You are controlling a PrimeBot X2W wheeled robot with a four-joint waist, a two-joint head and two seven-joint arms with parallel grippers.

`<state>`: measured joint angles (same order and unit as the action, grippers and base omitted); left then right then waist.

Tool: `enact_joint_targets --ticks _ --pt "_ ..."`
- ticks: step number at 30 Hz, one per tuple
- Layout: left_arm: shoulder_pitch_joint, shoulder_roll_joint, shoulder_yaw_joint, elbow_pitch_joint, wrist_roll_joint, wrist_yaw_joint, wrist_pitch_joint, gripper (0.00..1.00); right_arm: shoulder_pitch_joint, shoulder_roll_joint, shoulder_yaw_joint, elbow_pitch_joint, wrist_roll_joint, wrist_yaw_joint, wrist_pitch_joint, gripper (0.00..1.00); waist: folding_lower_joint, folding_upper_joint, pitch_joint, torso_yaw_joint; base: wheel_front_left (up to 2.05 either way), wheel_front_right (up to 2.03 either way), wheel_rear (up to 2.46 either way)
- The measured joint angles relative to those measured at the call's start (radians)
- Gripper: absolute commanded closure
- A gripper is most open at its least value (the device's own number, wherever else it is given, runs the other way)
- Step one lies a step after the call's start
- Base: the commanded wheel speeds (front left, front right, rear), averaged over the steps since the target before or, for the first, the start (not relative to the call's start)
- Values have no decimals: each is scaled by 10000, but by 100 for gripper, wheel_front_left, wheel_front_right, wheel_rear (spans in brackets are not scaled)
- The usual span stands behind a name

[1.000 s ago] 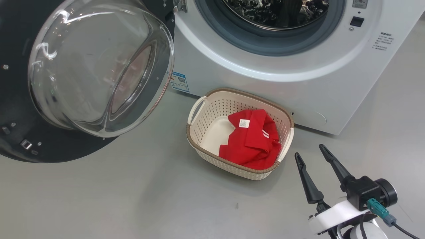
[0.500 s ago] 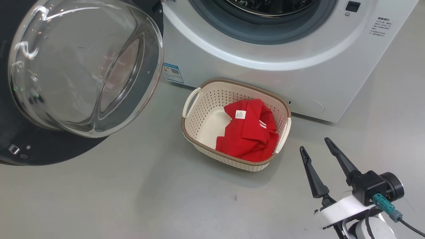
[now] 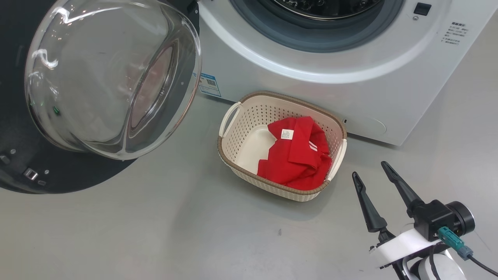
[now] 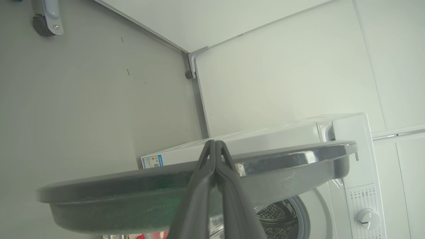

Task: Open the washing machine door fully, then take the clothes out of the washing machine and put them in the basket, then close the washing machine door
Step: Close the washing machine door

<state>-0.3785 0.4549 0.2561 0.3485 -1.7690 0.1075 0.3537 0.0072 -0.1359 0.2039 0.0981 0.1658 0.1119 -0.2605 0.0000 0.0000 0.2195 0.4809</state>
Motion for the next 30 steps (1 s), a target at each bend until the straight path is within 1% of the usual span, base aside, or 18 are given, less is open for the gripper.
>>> enact_joint_targets --ticks 4,14,21,30 --pt "0 -25 -2 6 -318 -247 520 100 -1 -10 2 4 2 0 0 0 0 0 -20 58 0 0 0" --pt "66 -211 35 -17 -1287 -635 1739 100 -1 -10 23 10 4 2 0 0 0 0 -60 141 0 0 0" --pt "389 -245 -96 -274 -1411 -1057 2541 100 -1 -8 19 12 15 0 0 0 0 0 -71 177 0 0 0" --pt "784 -378 -374 -669 -1586 -1496 3321 100 -2 4 17 10 15 0 0 0 0 0 -86 188 0 0 0"
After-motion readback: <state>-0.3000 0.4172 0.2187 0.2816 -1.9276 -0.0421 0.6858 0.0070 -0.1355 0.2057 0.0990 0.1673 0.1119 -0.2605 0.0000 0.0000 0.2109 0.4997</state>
